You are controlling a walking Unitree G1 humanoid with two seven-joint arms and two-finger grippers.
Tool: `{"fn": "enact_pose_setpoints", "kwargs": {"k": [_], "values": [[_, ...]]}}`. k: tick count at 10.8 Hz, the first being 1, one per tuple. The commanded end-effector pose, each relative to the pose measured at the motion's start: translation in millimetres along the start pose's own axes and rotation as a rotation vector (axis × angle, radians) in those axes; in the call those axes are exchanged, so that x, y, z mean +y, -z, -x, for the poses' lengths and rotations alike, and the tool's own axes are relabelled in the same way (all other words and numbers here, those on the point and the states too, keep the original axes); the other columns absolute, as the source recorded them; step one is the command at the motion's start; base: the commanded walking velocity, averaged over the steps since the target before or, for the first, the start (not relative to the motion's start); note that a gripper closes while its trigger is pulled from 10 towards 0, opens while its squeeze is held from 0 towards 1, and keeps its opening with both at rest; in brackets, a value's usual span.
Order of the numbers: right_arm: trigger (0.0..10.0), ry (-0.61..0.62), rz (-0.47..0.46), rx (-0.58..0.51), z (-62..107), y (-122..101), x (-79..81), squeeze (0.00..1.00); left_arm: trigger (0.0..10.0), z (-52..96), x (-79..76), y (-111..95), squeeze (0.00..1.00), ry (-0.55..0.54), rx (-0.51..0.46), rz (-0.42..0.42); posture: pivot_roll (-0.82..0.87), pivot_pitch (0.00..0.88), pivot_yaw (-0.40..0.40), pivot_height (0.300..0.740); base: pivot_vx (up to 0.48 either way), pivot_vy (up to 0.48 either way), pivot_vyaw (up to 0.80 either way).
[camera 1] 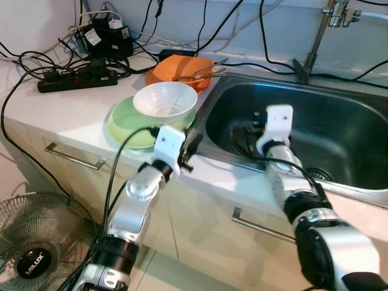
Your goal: Kitchen organization
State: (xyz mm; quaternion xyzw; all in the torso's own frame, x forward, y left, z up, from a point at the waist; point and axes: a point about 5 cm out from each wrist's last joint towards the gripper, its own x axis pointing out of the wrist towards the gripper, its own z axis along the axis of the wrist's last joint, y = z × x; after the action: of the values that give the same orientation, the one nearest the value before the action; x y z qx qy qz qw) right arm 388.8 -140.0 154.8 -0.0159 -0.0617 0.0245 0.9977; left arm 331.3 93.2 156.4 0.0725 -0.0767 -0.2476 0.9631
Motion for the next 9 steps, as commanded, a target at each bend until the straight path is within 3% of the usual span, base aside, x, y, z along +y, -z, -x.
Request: {"fn": "enact_pose_setpoints", "kwargs": {"k": [1,3,4,5,6,7,8,9], "values": [[10.0,-0.007,-0.020,-0.050,0.2,-6,2.7,0.00,10.0,-3.5,6.3,-17,0.00,-0.024,-0.059,-0.009,0.17,0.000,0.054,0.740,0.000,0.000,0.00],[10.0,-0.016,-0.058,-0.085,6.6,-5,10.6,0.00,10.0,-11.0,31.2,-45,0.00,-0.150,-0.160,0.026,0.17,0.000,0.056,0.740,0.000,0.000,0.00],[10.0,-0.007,-0.078,-0.064,10.6,2,11.8,0.00,10.0,-11.0,40.7,-48,0.00,-0.232,-0.172,-0.002,0.17,0.000,0.056,0.740,0.000,0.000,0.00],[10.0,-0.009,-0.084,-0.059,13.0,5,13.8,0.00,10.0,-15.7,68.7,-54,0.00,-0.327,-0.136,-0.065,0.16,0.000,0.059,0.740,0.000,0.000,0.00],[10.0,-0.011,-0.085,-0.059,13.7,5,14.4,0.00,10.0,-16.4,78.7,-55,0.00,-0.365,-0.113,-0.066,0.16,0.000,0.062,0.740,0.000,0.000,0.00],[10.0,-0.013,-0.089,-0.060,14.6,4,15.4,0.00,10.0,-15.8,97.1,-51,0.00,-0.434,-0.073,-0.009,0.15,0.000,0.065,0.740,0.000,0.000,0.00],[10.0,-0.012,-0.092,-0.061,14.9,4,15.2,0.00,10.0,-14.7,104.2,-49,0.00,-0.466,-0.057,0.010,0.15,0.000,0.066,0.740,0.000,0.000,0.00],[10.0,-0.012,-0.094,-0.057,15.9,5,14.1,0.00,10.0,-12.4,116.3,-47,1.00,-0.531,-0.033,0.068,0.15,0.000,0.067,0.740,0.000,0.000,0.00]]}}
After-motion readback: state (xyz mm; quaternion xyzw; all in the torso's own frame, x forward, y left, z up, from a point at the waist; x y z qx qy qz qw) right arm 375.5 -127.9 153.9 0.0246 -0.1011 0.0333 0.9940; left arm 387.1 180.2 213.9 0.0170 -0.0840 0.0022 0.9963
